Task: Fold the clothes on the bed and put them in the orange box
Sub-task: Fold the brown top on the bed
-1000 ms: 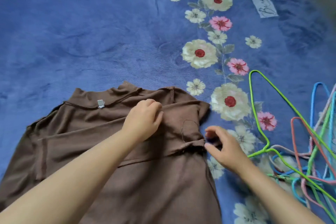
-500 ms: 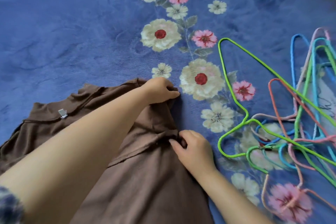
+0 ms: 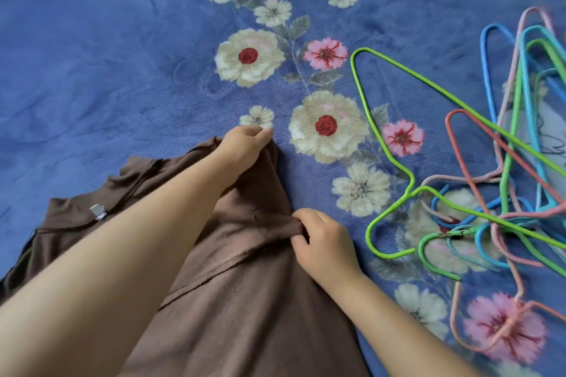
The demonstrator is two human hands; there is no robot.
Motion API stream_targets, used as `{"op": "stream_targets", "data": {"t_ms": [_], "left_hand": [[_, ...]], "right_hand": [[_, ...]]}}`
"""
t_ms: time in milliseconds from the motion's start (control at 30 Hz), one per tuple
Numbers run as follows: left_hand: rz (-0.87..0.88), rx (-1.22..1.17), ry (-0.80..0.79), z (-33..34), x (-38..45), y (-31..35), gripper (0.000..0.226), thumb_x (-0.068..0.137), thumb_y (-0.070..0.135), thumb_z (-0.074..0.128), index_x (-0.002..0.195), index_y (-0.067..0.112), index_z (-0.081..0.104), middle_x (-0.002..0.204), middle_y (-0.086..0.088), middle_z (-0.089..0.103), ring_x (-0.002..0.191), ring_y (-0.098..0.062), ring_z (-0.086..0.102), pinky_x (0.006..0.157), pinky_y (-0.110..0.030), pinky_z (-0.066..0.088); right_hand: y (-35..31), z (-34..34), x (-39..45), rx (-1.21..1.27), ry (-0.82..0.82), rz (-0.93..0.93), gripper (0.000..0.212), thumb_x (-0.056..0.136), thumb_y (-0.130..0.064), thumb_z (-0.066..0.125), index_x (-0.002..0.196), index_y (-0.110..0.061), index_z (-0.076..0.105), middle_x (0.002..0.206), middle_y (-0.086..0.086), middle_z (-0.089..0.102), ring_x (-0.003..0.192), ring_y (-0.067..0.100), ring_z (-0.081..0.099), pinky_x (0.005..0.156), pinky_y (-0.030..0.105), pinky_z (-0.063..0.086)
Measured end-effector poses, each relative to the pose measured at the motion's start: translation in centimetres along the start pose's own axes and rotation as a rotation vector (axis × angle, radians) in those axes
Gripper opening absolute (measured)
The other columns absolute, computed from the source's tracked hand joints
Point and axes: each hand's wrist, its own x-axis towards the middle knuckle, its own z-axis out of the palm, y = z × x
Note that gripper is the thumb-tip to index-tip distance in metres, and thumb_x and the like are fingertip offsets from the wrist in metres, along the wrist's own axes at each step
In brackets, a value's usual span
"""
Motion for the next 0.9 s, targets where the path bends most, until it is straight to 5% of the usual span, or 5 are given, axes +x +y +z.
{"op": "stream_targets", "data": {"t_ms": [267,533,700,800,900], "left_hand": [[0.182,0.093,0.237,2.5,0.1,-1.8,0.028,0.096,0.028,0.048,0.092,0.005,0.063,0.089,-0.017,0.064,0.089,-0.027,0.057,0.074,-0.030,0.035],[0.298,0.204,0.363,2.7,-0.8,-2.4,0.028,0.093,0.031,0.053,0.109,0.009,0.056,0.080,0.000,0.055,0.090,-0.024,0.056,0.071,-0.028,0.033],[0.479,0.247,0.535,-0.8,-4.1,-6.3,0.039,0.088,0.026,0.043,0.105,-0.005,0.059,0.099,-0.022,0.060,0.096,-0.023,0.047,0.083,-0.028,0.033],[0.425,0.281,0.596,-2.2,-6.4,-10.2,0.042,0.087,0.026,0.041,0.106,-0.006,0.059,0.106,-0.025,0.060,0.101,-0.024,0.044,0.088,-0.038,0.039],[0.393,0.402,0.642,-1.9,-8.9,-13.5,0.039,0.087,0.028,0.041,0.116,0.004,0.051,0.117,-0.026,0.057,0.115,-0.027,0.039,0.094,-0.040,0.034]], "right_hand": [[2.0,-1.5,-3.8,-0.073,0.159,-0.038,0.013,0.067,-0.008,0.039,0.073,-0.011,0.050,0.056,0.007,0.056,0.059,0.020,0.050,0.058,0.030,0.036],[0.9,-2.5,-2.2,-0.209,-0.172,0.006,0.020,0.058,-0.021,0.030,0.057,-0.014,0.048,0.050,0.000,0.049,0.042,0.026,0.049,0.037,0.023,0.024],[-1.8,-3.7,1.0,0.052,-0.071,0.123,0.027,0.075,-0.026,0.038,0.071,-0.006,0.056,0.068,0.005,0.051,0.067,0.031,0.053,0.061,0.036,0.033],[-3.0,-2.6,5.4,0.150,-0.225,0.413,0.034,0.090,-0.038,0.053,0.100,-0.005,0.055,0.094,0.007,0.057,0.091,0.025,0.052,0.075,0.031,0.032],[-2.5,0.5,9.7,0.327,-0.314,0.716,0.038,0.085,-0.042,0.059,0.089,-0.004,0.060,0.097,0.012,0.063,0.093,0.027,0.058,0.083,0.034,0.046]]}}
